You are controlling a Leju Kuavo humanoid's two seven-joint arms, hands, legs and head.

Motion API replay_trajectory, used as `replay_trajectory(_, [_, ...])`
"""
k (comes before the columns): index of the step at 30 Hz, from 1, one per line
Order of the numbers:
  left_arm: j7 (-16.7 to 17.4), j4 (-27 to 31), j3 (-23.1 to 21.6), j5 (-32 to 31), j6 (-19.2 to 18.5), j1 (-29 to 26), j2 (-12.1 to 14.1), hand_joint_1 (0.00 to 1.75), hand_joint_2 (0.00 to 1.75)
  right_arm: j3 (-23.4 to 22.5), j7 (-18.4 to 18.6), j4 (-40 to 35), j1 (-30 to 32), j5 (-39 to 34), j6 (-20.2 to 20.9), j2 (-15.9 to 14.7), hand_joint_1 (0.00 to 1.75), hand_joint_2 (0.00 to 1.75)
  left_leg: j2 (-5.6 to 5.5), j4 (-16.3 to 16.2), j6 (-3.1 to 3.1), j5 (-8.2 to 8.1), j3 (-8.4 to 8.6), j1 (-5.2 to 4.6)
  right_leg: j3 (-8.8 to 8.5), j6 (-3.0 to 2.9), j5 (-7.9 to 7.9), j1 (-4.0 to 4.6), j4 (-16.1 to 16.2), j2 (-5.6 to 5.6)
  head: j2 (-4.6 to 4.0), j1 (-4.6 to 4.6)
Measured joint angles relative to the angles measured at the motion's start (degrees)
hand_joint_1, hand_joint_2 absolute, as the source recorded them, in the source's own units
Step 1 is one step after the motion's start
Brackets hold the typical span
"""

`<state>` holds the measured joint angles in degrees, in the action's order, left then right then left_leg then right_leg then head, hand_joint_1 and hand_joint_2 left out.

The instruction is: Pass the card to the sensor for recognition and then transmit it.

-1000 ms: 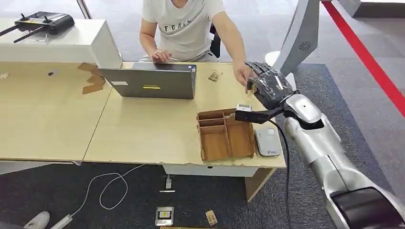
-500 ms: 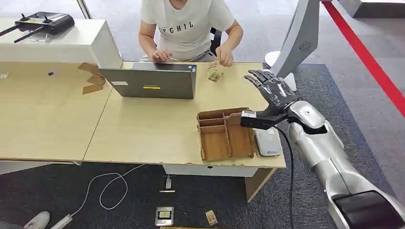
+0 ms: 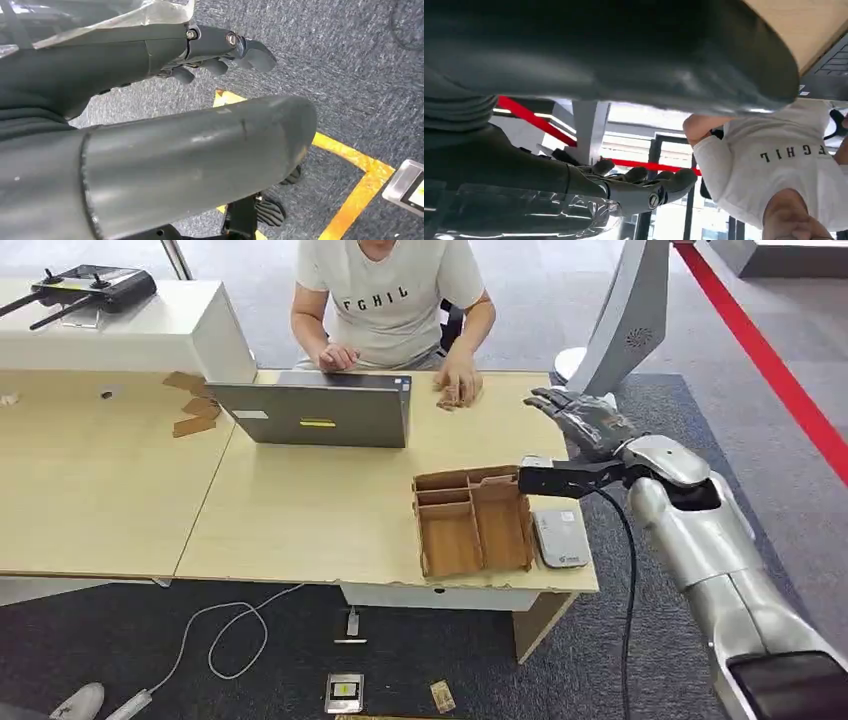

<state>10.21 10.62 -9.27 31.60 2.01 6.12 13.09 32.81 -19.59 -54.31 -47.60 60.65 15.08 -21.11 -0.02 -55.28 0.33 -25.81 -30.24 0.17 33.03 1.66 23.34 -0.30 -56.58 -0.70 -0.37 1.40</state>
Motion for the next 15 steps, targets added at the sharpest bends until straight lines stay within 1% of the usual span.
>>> replay_trajectory(4, [0.04, -0.02, 0.00, 0.64, -0.13, -0.09, 0.02, 0.00, 0.00, -0.04, 1.51, -8.70, 2.51, -2.14, 6.10, -2.91, 0.00, 0.00, -0.01, 0.00, 0.01, -0.01, -0.01, 0.00, 0.01, 0.00, 0.00, 0.00, 0.00, 0.00, 0.00, 0.02])
replay_trajectory(8, [0.20, -0.02, 0.00, 1.27, 0.02, -0.04, 0.00, 0.00, 0.00, -0.07, 2.78, -16.48, 4.59, -3.82, 9.14, -5.25, 0.00, 0.00, 0.02, 0.00, 0.00, -0.02, 0.02, 0.00, 0.00, 0.00, 0.00, 0.00, 0.01, 0.02, 0.00, 0.02])
replay_trajectory(11, [0.20, -0.02, 0.00, 1.60, 0.24, -0.09, 0.00, 0.00, 0.00, -0.11, 3.89, -21.75, 6.61, -5.27, 10.41, -6.84, 0.00, 0.00, 0.01, 0.01, 0.00, -0.01, 0.02, 0.00, -0.01, 0.00, 0.00, 0.00, 0.01, 0.01, 0.00, 0.00])
replay_trajectory(15, [0.22, -0.04, 0.00, 1.84, 0.61, -0.04, 0.00, 0.00, 0.00, -0.15, 5.03, -27.58, 9.66, -7.15, 10.34, -8.64, 0.00, 0.00, 0.02, 0.01, 0.00, -0.02, 0.03, 0.00, -0.02, -0.01, 0.00, 0.00, 0.01, 0.02, 0.00, 0.02])
